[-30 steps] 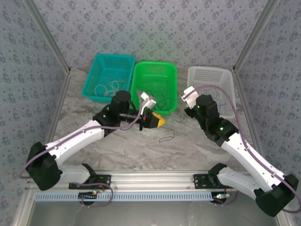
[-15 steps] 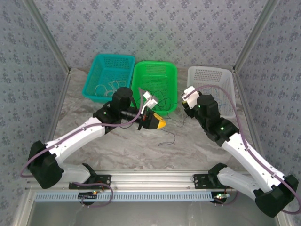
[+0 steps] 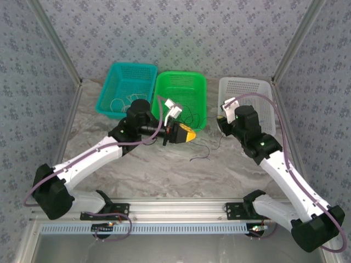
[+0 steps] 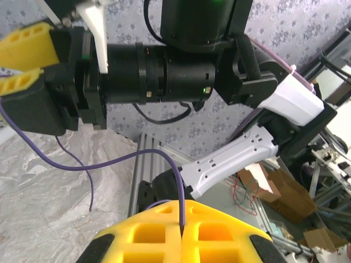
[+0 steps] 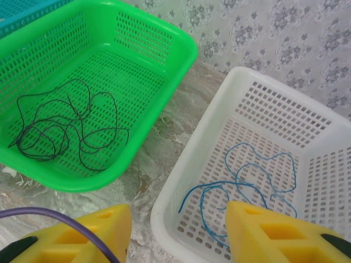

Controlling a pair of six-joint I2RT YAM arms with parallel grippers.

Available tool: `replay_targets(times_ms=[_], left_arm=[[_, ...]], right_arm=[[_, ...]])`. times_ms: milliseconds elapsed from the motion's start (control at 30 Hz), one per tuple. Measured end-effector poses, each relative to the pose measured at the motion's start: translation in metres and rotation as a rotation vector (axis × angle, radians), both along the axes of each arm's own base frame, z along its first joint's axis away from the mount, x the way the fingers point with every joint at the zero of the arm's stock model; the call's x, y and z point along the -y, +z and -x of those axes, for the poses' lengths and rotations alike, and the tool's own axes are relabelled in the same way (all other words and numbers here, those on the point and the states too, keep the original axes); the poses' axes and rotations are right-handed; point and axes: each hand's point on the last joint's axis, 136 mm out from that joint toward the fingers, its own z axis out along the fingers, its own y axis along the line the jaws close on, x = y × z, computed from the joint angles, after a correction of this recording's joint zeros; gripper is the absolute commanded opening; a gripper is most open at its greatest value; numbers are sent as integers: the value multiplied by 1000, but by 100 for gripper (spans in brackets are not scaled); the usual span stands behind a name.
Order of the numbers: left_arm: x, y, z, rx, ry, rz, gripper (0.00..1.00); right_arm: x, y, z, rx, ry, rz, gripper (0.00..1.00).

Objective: Untangle the cables

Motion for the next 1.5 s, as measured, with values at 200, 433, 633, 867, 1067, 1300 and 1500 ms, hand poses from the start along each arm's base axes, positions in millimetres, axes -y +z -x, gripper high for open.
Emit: replay_targets(times_ms=[200,433,633,867,1067,1300,1500], left_arm=[[-21,24,-11,43,94,51,2],[-36,50,-25,92,163,94,3],[-37,64,-39,112,190,109,3],[-35,61,-76,91,241,90,3],[-31,59,-104,68,270,42,3],[-41,35,-154,5,363,-31,3],[-38,5,-203,-53,401,-73,3]], right_arm=[[18,-28,-3,-90,-72,9,37],[21,-45,-1,-142,-82,-20,27],[15,-50,2,-162,-59,-45,14],[12,-49,1,-164,-39,-68,25],[17,-46,-1,-159,-68,-110,95],[34,-16,5,-77,-124,-209,100],[34,-10,10,-74,-123,-247,100]])
